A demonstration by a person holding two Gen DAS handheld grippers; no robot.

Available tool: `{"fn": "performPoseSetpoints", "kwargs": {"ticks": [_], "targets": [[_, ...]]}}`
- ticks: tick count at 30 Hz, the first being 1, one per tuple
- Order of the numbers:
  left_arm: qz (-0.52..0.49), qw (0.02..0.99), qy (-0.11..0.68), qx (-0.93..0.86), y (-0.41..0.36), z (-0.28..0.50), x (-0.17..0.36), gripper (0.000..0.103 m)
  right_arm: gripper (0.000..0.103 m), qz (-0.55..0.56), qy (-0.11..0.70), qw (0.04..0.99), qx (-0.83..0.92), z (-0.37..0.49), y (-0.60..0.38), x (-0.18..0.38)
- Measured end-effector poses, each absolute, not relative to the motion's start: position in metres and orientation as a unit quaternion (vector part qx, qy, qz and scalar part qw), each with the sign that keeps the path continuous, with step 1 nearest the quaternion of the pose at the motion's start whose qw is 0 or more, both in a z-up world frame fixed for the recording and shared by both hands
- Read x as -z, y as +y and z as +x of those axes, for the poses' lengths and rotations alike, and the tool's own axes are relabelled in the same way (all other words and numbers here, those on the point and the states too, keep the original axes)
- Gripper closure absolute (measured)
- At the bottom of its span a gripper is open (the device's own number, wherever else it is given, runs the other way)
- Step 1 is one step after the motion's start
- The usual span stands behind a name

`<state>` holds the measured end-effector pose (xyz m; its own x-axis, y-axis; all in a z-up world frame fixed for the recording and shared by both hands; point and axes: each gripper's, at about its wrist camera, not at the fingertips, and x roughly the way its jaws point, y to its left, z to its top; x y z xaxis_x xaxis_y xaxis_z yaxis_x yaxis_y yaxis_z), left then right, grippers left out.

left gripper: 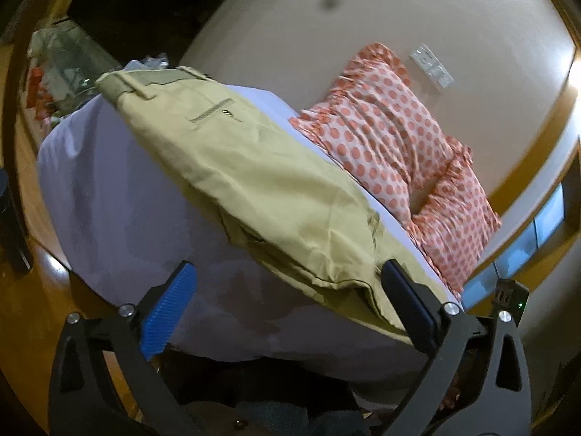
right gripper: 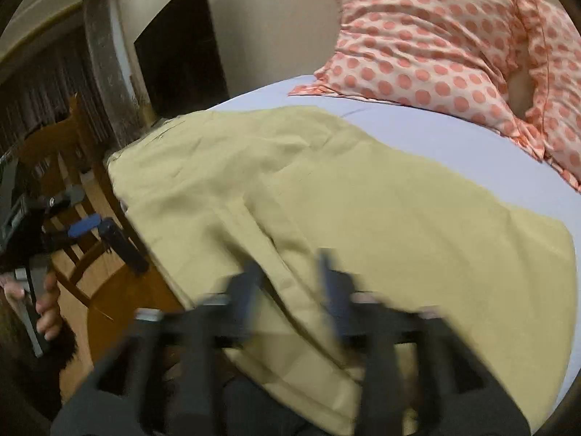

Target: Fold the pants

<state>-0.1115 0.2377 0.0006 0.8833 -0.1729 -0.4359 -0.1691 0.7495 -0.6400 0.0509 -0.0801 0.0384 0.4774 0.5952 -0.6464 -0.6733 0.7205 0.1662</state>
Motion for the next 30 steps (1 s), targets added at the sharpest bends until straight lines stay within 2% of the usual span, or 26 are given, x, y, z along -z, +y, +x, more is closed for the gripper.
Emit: {"fn": "performPoseSetpoints", "kwargs": {"ticks": [1,2,6,10,19,23,25,27,28,29,30], "targets": [[-0.355,0.903,0.244,0.011,0.238,-0.109,0.001,0.002,0.01,-0.048,0.337,0.866,-0.367,0.044,-0.086,-0.043],[-0.359,0.9,0.246,0.025,0.238,-0.105,0.003,0.002,0.007,-0.041,0.323,0.873,-0.364,0.038,-0.092,-0.048],[-0.388,0.882,0.265,0.04,0.238,-0.087,0.019,0.002,0.006,0.005,0.311,0.888,-0.338,0.043,-0.122,-0.06],[-0.414,0.87,0.263,0.044,0.243,-0.073,0.027,0.002,0.006,0.058,0.338,0.888,-0.307,0.059,-0.14,-0.054],[-0.437,0.87,0.221,0.057,0.259,-0.054,-0.009,0.002,0.003,0.089,0.348,0.883,-0.302,0.066,-0.146,-0.045],[-0.461,0.86,0.218,-0.004,0.288,-0.047,-0.009,0.005,0.003,0.108,0.356,0.88,-0.297,0.068,-0.151,-0.038],[-0.488,0.847,0.207,-0.026,0.309,-0.046,-0.003,0.016,0.003,0.114,0.355,0.879,-0.297,0.068,-0.154,-0.036],[-0.509,0.835,0.206,-0.034,0.323,-0.044,0.001,0.033,0.003,0.117,0.352,0.881,-0.295,0.068,-0.157,-0.035],[-0.515,0.83,0.208,-0.042,0.329,-0.042,0.002,0.038,0.003,0.119,0.351,0.881,-0.295,0.069,-0.159,-0.034],[-0.514,0.829,0.213,-0.052,0.334,-0.039,0.002,0.053,0.003,0.122,0.349,0.881,-0.296,0.069,-0.161,-0.034],[-0.511,0.826,0.225,-0.07,0.34,-0.035,0.004,0.062,0.003,0.124,0.348,0.881,-0.295,0.07,-0.163,-0.034]]}}
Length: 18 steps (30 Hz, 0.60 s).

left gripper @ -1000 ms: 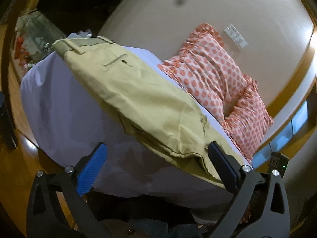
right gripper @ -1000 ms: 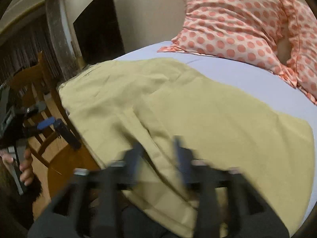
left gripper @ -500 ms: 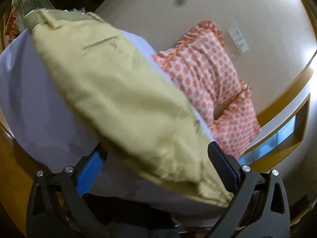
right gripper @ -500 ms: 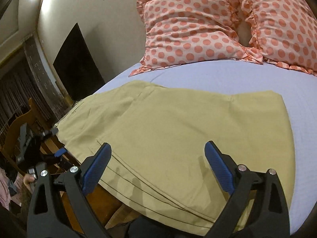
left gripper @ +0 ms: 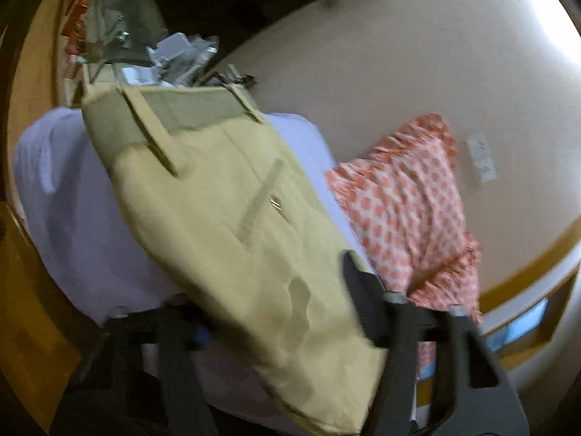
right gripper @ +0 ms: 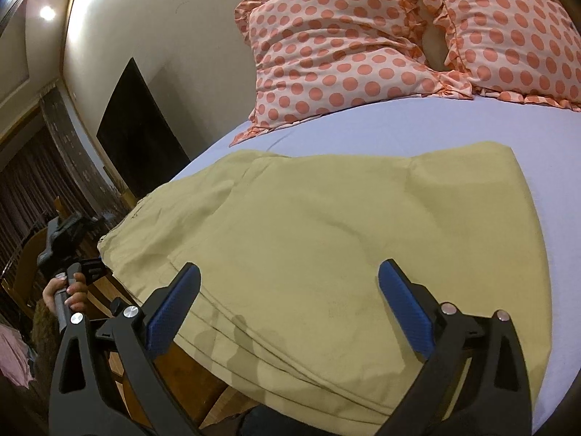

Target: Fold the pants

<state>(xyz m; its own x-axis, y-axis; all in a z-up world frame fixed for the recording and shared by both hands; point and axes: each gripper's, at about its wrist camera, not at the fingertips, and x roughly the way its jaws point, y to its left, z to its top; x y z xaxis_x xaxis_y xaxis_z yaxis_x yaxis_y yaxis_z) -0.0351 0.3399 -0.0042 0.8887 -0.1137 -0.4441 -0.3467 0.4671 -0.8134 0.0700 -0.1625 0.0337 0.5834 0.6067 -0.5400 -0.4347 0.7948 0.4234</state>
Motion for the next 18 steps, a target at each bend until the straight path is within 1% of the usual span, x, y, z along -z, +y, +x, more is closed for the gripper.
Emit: {"fn": "performPoseSetpoints", "kwargs": {"ticks": [1,2,3,5,10,12,13,14,16,18], "targets": [[-0.51,0.824,0.234,-0.082,0.343,-0.033,0.006,0.084,0.003,0.125,0.347,0.881,-0.295,0.069,-0.165,-0.033],[-0.509,0.818,0.249,-0.095,0.347,-0.03,0.008,0.088,0.003,0.128,0.345,0.882,-0.295,0.069,-0.168,-0.033],[-0.495,0.823,0.261,-0.102,0.347,-0.025,0.004,0.09,0.002,0.13,0.343,0.883,-0.294,0.069,-0.172,-0.034],[-0.411,0.854,0.29,-0.132,0.332,-0.011,-0.023,0.092,0.002,0.132,0.337,0.886,-0.29,0.069,-0.18,-0.035],[-0.21,0.925,0.292,-0.12,0.253,0.031,-0.113,0.093,0.002,0.168,0.313,0.902,-0.246,0.069,-0.224,-0.042],[-0.109,0.953,0.273,-0.072,0.184,0.049,-0.153,0.093,0.002,0.201,0.302,0.905,-0.224,0.069,-0.247,-0.044],[-0.077,0.96,0.267,-0.047,0.157,0.051,-0.163,0.092,0.002,0.218,0.297,0.905,-0.212,0.068,-0.259,-0.045],[-0.028,0.965,0.259,0.0,0.112,0.055,-0.172,0.091,0.002,0.24,0.293,0.904,-0.2,0.067,-0.273,-0.046],[0.059,0.962,0.252,0.081,0.031,0.052,-0.17,0.09,0.002,0.276,0.287,0.898,-0.187,0.065,-0.295,-0.045],[0.127,0.947,0.26,0.14,-0.031,0.046,-0.147,0.089,0.002,0.318,0.285,0.886,-0.178,0.062,-0.318,-0.042]]}}
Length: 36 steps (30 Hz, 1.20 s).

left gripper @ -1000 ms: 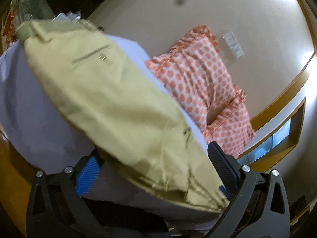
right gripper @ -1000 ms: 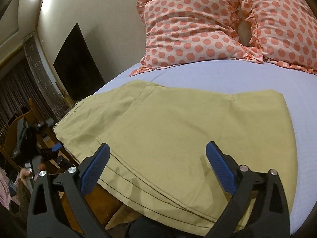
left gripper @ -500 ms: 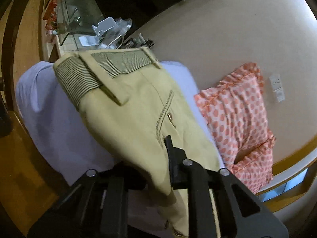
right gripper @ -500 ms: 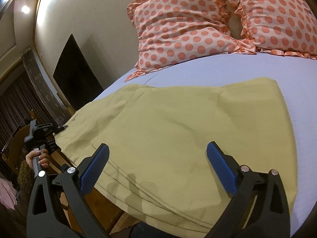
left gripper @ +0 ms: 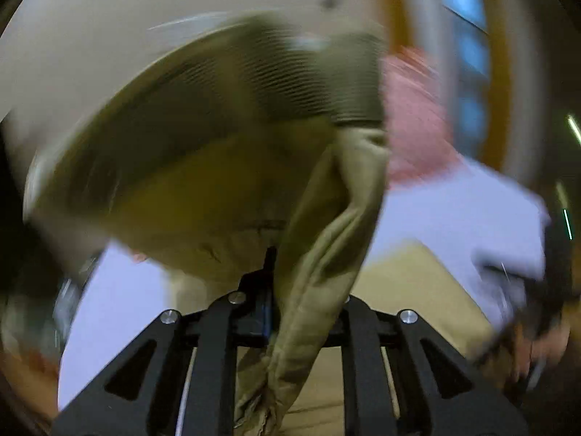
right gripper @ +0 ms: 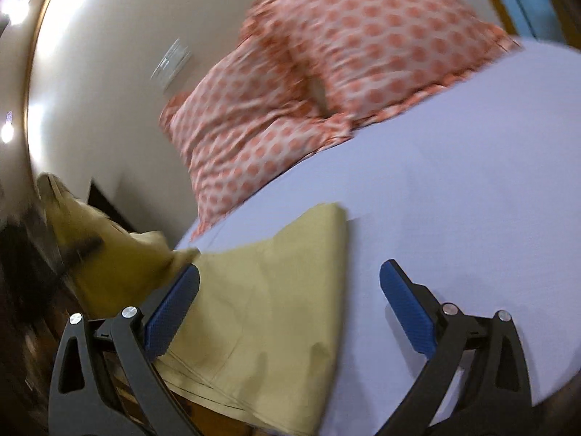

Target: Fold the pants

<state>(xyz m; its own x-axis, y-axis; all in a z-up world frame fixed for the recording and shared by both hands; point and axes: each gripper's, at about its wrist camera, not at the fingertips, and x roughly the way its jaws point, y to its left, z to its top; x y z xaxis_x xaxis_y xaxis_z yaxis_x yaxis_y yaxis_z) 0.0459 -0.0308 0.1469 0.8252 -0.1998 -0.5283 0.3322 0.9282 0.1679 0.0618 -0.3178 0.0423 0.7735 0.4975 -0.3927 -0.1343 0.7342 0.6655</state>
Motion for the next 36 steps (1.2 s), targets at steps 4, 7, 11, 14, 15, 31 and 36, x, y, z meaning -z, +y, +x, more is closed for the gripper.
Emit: {"fn": "performPoseSetpoints", "kwargs": {"ticks": [4,7,11,14,15,31,36], "targets": [[0.256,0.896,0.299,0.206,-0.122,0.032,-0.063,0.089,0.002,0.373,0.289,0.866,-0.168,0.061,-0.347,-0.034],[0.278,0.879,0.323,0.213,-0.136,0.032,-0.031,0.084,0.002,0.366,0.303,0.863,-0.174,0.064,-0.348,-0.034],[0.278,0.884,0.31,0.213,-0.121,0.013,-0.041,0.068,0.007,0.317,0.342,0.863,-0.194,0.083,-0.326,-0.033],[0.229,0.885,0.313,0.257,-0.091,-0.01,-0.063,0.052,0.021,0.273,0.372,0.865,-0.199,0.098,-0.309,-0.03],[0.196,0.889,0.312,0.273,-0.075,-0.017,-0.073,0.044,0.026,0.256,0.381,0.867,-0.194,0.104,-0.304,-0.028],[-0.089,0.854,0.474,0.196,0.073,0.135,-0.037,0.02,0.058,0.257,0.407,0.827,-0.29,0.13,-0.292,-0.015],[-0.084,0.843,0.491,0.203,0.075,0.138,-0.034,0.061,0.084,0.333,0.438,0.749,-0.369,0.139,-0.291,0.001]]}}
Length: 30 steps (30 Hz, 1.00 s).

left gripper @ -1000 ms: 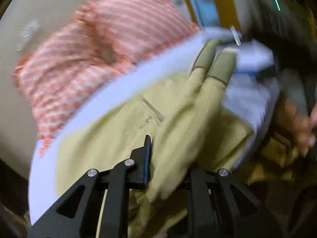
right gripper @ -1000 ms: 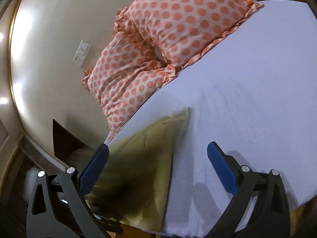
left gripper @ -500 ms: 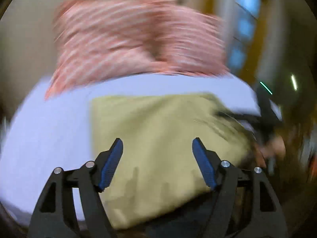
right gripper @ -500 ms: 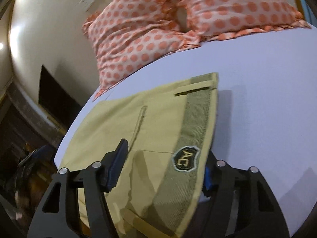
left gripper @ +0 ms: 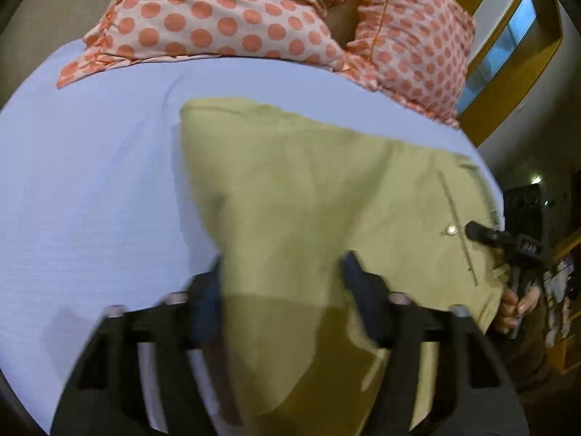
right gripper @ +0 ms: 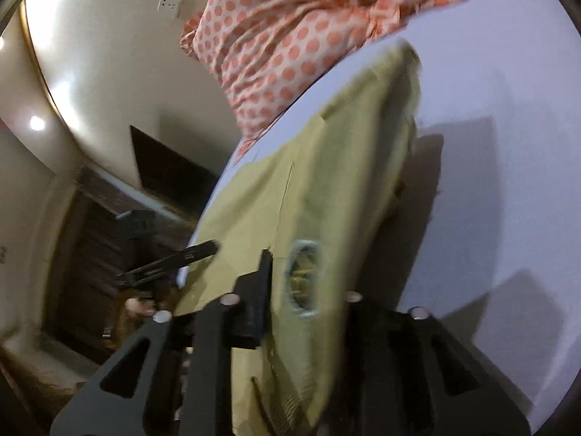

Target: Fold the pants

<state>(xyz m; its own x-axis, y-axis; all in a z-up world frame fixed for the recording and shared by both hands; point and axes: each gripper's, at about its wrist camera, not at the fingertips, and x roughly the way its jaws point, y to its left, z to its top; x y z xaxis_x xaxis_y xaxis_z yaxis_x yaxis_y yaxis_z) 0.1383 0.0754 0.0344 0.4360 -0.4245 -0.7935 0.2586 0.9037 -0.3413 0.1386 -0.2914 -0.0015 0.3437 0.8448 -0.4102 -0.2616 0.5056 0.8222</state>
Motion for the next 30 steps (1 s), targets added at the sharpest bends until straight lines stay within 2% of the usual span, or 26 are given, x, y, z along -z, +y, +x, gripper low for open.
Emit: {"fn": "performPoseSetpoints", "kwargs": {"ticks": [1,3,5,11,14,16,18,19,20,22,23,24,26,30], "targets": [[-0.091,0.838,0.496,0.207,0.078,0.14,-0.034,0.067,0.085,0.344,0.44,0.74,-0.375,0.139,-0.291,0.003],[-0.109,0.832,0.503,0.205,0.084,0.143,-0.033,0.086,0.087,0.354,0.433,0.735,-0.382,0.141,-0.291,-0.001],[-0.116,0.83,0.503,0.208,0.085,0.148,-0.037,0.092,0.088,0.349,0.424,0.741,-0.386,0.146,-0.288,-0.015],[-0.068,0.866,0.454,0.196,0.059,0.189,-0.073,0.094,0.088,0.3,0.379,0.793,-0.37,0.189,-0.288,-0.074],[-0.051,0.893,0.415,0.168,0.045,0.23,-0.089,0.093,0.088,0.285,0.37,0.824,-0.322,0.221,-0.299,-0.083],[-0.032,0.902,0.41,0.13,0.034,0.258,-0.086,0.091,0.082,0.259,0.383,0.847,-0.264,0.243,-0.304,-0.077],[-0.01,0.907,0.413,0.084,0.031,0.268,-0.083,0.09,0.072,0.217,0.412,0.871,-0.156,0.253,-0.313,-0.067],[-0.006,0.908,0.413,0.066,0.033,0.267,-0.083,0.09,0.072,0.203,0.416,0.878,-0.12,0.252,-0.317,-0.066],[-0.004,0.912,0.406,0.051,0.04,0.259,-0.085,0.085,0.067,0.18,0.411,0.89,-0.076,0.242,-0.325,-0.068],[0.011,0.921,0.389,0.023,0.051,0.229,-0.089,0.06,0.043,0.147,0.38,0.913,-0.027,0.214,-0.335,-0.08],[0.016,0.923,0.384,0.012,0.057,0.215,-0.091,0.034,0.018,0.131,0.36,0.924,-0.007,0.193,-0.335,-0.089],[0.022,0.925,0.379,-0.009,0.061,0.194,-0.093,0.014,0.006,0.12,0.345,0.931,0.001,0.172,-0.332,-0.097],[0.03,0.928,0.369,-0.031,0.061,0.153,-0.094,0.002,0.004,0.102,0.328,0.939,-0.023,0.142,-0.32,-0.104],[0.001,0.918,0.395,0.026,0.041,0.088,-0.074,0.002,0.001,0.051,0.37,0.926,-0.045,0.105,-0.271,-0.094]]}}
